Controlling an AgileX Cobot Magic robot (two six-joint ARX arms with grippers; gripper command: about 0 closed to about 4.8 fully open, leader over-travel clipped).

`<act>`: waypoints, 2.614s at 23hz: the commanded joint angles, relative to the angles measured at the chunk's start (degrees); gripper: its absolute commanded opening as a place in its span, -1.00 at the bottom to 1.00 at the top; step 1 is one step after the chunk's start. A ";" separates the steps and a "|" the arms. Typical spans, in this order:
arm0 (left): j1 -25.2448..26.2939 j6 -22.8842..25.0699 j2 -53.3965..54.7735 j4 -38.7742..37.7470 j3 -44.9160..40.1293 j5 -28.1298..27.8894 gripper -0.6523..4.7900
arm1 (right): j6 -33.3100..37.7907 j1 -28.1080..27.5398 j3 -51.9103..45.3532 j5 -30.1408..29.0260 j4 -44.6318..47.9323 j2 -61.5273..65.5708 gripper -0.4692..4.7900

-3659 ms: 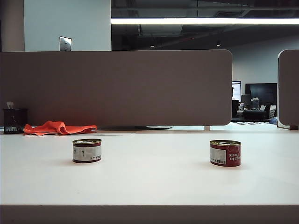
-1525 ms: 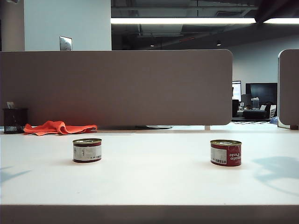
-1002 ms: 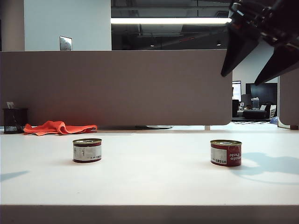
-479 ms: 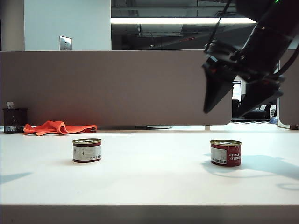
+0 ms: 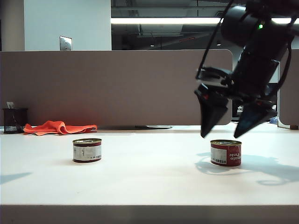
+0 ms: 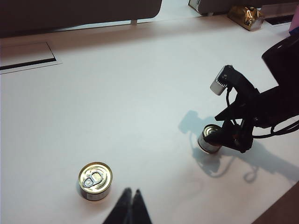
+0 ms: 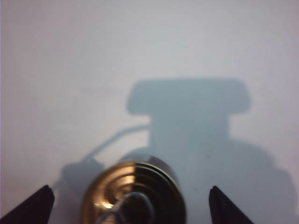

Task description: Stack a can of tomatoes on the right onto the can of tomatoes on the left.

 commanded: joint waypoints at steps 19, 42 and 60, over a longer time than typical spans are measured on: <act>0.07 3.34 -0.13 0.37 0.11 -3.48 -0.78 | 0.20 0.04 0.50 1.29 -2.69 2.34 0.17; 0.07 5.25 -0.28 3.41 0.13 -11.13 -0.78 | -0.48 17.84 37.16 0.28 -4.96 13.55 0.17; 0.07 5.27 -0.24 3.04 0.13 -11.06 -0.78 | -5.53 22.82 41.88 -0.68 -3.37 27.47 0.17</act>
